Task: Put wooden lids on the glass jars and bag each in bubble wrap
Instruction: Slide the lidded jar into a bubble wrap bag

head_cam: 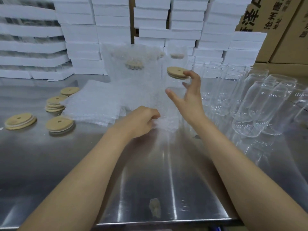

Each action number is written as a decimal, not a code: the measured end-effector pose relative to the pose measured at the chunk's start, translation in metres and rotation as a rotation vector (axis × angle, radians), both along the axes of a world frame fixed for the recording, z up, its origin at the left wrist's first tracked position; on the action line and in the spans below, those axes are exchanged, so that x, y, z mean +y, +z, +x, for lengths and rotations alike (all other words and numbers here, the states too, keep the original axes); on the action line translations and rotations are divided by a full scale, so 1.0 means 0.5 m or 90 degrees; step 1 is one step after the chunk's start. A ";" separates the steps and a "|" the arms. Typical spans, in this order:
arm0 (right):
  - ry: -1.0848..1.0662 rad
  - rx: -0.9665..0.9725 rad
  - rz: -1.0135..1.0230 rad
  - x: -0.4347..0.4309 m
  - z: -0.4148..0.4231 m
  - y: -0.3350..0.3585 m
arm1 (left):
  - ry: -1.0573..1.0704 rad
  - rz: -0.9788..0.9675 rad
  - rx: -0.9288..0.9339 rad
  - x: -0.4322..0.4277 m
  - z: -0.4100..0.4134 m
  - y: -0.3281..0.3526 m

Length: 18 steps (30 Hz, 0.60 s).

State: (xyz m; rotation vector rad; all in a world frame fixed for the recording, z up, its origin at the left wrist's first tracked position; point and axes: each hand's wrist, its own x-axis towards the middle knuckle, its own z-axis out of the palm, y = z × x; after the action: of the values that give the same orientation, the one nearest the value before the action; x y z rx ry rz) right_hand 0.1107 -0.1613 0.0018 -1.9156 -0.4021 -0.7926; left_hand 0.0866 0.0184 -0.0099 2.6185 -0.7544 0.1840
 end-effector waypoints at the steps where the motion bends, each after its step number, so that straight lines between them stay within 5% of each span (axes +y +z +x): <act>1: -0.006 0.011 0.039 0.000 0.000 0.001 | 0.012 0.004 -0.008 0.000 -0.002 0.002; 8: -0.113 0.068 0.365 -0.042 -0.008 -0.004 | 0.167 0.042 -0.044 -0.020 -0.012 0.007; 13: -0.061 0.075 0.625 -0.054 -0.009 0.021 | 0.235 -0.017 -0.112 -0.047 -0.029 0.004; 18: 0.064 0.106 0.651 -0.030 -0.017 0.033 | 0.188 -0.100 -0.026 -0.051 -0.025 -0.007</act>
State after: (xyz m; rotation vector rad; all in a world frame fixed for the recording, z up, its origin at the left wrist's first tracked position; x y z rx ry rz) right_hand 0.1020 -0.1765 0.0185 -0.9764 0.0371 -0.5869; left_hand 0.0739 -0.0071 -0.0134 2.5681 -0.3469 0.3665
